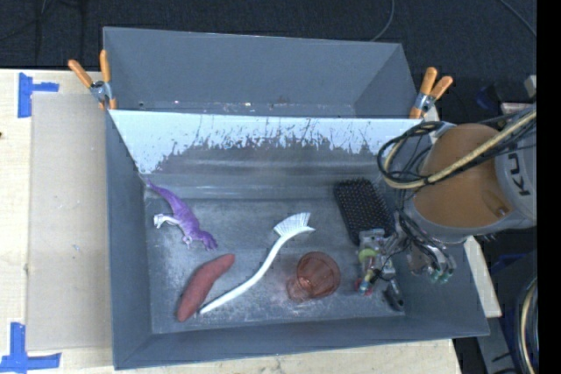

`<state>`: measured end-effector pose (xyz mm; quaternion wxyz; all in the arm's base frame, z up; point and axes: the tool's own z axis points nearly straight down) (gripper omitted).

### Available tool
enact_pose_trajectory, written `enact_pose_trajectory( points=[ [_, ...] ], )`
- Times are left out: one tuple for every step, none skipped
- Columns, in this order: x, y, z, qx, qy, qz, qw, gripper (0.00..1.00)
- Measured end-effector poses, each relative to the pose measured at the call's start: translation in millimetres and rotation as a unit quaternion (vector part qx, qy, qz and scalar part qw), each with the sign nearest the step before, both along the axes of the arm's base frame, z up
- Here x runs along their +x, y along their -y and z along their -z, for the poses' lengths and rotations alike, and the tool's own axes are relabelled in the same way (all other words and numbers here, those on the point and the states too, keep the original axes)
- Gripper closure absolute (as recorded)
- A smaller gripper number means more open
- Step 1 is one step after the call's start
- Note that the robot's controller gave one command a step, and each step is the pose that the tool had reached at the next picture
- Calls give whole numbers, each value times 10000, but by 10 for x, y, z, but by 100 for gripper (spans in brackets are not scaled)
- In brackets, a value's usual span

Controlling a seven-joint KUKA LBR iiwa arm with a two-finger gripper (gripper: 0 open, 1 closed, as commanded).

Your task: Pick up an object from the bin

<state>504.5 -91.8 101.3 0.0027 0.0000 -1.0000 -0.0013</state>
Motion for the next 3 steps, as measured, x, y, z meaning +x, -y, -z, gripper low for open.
enact_pose_trajectory(
  points=[
    [50,19,-289,-9,40,-15,10000,100],
    [119,117,-732,7,-23,-211,9998,100],
    [236,85,-1391,-1,15,-190,9998,100]
  ],
)
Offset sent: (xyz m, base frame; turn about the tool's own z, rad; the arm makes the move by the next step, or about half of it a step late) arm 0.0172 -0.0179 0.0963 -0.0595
